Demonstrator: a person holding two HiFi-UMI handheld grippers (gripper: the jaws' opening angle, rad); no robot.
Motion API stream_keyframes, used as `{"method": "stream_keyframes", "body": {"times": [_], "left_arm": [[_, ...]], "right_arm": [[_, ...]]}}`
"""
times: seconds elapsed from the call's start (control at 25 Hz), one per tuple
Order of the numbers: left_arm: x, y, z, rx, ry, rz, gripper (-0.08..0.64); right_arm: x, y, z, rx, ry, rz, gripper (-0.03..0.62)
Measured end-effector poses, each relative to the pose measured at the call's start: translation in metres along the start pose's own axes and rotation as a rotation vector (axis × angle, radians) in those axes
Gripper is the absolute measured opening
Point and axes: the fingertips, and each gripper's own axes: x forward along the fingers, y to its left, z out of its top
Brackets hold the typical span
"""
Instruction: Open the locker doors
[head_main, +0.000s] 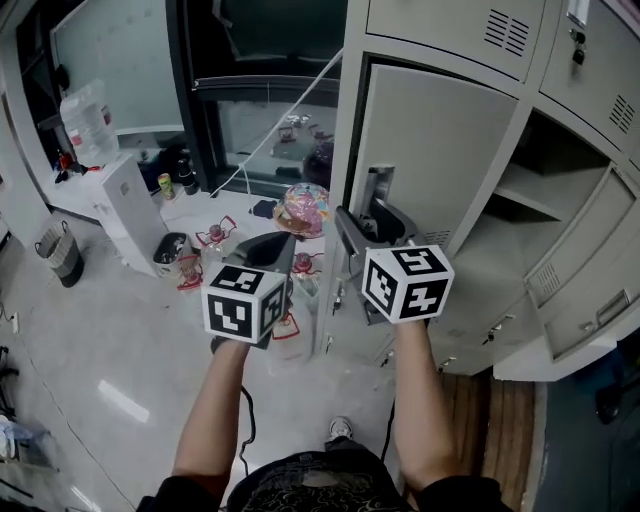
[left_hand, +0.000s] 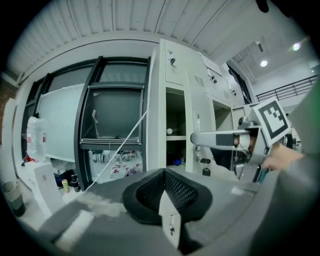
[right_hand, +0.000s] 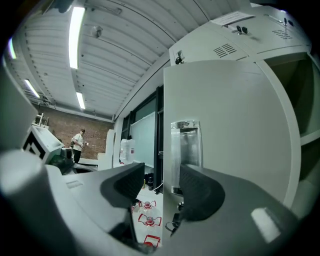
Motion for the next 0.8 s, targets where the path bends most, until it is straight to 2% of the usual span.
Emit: {"method": "stream_keyframes", "body": {"times": [0.52, 0.8], "left_arm": [[-0.023, -0.041, -0.002, 0.030, -0.009, -0.111, 0.002], [-0.028, -0.063, -0.001, 0.046, -0.018, -0.179, 0.002]], "right_arm": [[-0.058, 0.007, 0.000, -0.001, -0.007, -0.078, 0.210], [-0.090, 0.000, 0.001, -0.005, -0.007, -0.169, 0.193]]}}
